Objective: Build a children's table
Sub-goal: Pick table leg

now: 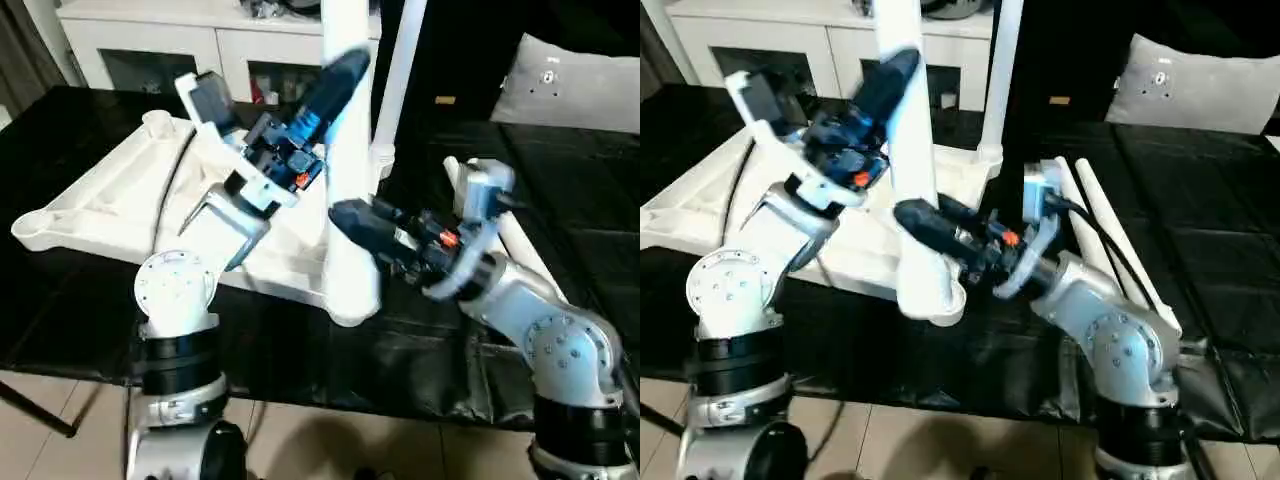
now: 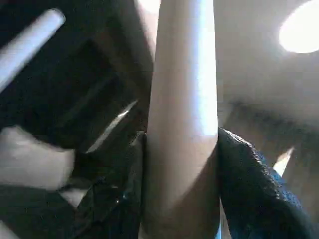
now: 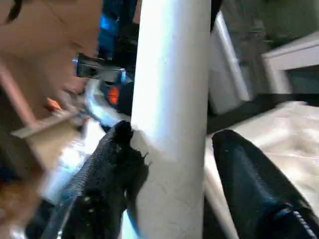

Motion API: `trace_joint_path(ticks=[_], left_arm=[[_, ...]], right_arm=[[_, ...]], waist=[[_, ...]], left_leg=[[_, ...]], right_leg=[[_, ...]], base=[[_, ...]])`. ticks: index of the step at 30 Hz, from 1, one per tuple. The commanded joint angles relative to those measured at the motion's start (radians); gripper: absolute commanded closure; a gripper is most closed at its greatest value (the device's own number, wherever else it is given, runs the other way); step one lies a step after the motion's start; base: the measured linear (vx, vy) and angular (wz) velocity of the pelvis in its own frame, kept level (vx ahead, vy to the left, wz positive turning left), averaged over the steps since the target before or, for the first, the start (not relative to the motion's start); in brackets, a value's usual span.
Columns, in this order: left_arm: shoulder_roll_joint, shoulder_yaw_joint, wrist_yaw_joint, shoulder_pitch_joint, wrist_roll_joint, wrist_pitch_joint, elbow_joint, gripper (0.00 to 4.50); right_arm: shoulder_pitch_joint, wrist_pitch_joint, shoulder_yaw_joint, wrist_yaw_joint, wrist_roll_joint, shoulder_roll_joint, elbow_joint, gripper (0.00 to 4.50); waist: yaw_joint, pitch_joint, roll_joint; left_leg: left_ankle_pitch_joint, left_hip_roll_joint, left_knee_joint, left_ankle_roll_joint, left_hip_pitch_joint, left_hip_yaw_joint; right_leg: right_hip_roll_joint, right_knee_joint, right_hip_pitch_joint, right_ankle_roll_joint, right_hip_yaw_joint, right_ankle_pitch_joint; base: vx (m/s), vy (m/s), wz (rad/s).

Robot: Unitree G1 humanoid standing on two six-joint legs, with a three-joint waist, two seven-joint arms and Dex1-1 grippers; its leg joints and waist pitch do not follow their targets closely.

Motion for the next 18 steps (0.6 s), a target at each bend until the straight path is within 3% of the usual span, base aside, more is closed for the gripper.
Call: trace_joint_path(ticks=[1,3,4,6,8,11,18], left_arm=[[0.031,-0.088,0.024,-0.004,0.123,-0.037,-0.017,2.67],[0.045,-0.107,0.031,-0.004,0.162,-0.050,-0.018,2.69],[0.065,-0.139,0.046,-0.006,0.233,-0.083,-0.024,2.70],[0.077,-0.167,0.066,-0.008,0.299,-0.117,-0.031,2.71],[0.084,-0.187,0.092,-0.014,0.346,-0.132,-0.033,2.71],[0.093,-0.225,0.132,-0.029,0.413,-0.155,-0.031,2.71],[0.068,-0.275,0.143,-0.023,0.475,-0.191,-0.043,2.71]], right_arm=[[-0.016,-0.075,0.008,-0.055,-0.117,-0.035,0.028,1.53],[-0.013,-0.107,0.015,-0.053,-0.142,-0.040,0.030,1.45],[-0.011,-0.160,0.038,-0.074,-0.215,-0.064,0.036,1.43],[-0.016,-0.146,0.055,-0.084,-0.239,-0.092,0.050,1.15],[-0.026,-0.089,0.045,-0.072,-0.197,-0.101,0.072,1.02],[-0.028,-0.042,0.059,-0.092,-0.198,-0.116,0.080,0.83],[-0.036,-0.050,0.090,-0.100,-0.232,-0.122,0.116,0.70]], waist=[[0.002,-0.069,-0.010],[0.003,-0.070,-0.010],[0.005,-0.071,-0.014],[0.003,-0.071,-0.013],[0.001,-0.071,-0.012],[-0.001,-0.073,-0.016],[0.000,-0.074,-0.020]], left_leg=[[-0.019,0.031,-0.075,0.026,-0.004,-0.006],[-0.009,0.031,-0.074,0.024,-0.008,-0.008],[-0.001,0.035,-0.074,0.027,-0.010,-0.010],[0.011,0.036,-0.073,0.031,-0.011,-0.012],[0.011,0.035,-0.071,0.044,-0.013,-0.010],[0.020,0.034,-0.069,0.055,-0.015,-0.011],[0.030,0.036,-0.067,0.068,-0.017,-0.009]], right_leg=[[-0.064,-0.083,0.070,0.049,0.038,-0.469],[-0.068,-0.076,0.073,0.045,0.039,-0.446],[-0.070,-0.076,0.073,0.036,0.038,-0.434],[-0.068,-0.069,0.075,0.019,0.038,-0.402],[-0.070,-0.067,0.078,-0.002,0.039,-0.384],[-0.070,-0.065,0.081,-0.019,0.038,-0.376],[-0.074,-0.062,0.081,-0.051,0.038,-0.363]], base=[[0.000,0.000,0.00],[0.000,0.000,0.00],[0.000,0.000,0.00],[0.000,0.000,0.00],[0.000,0.000,0.00],[0.000,0.000,0.00],[0.000,0.000,0.00]])
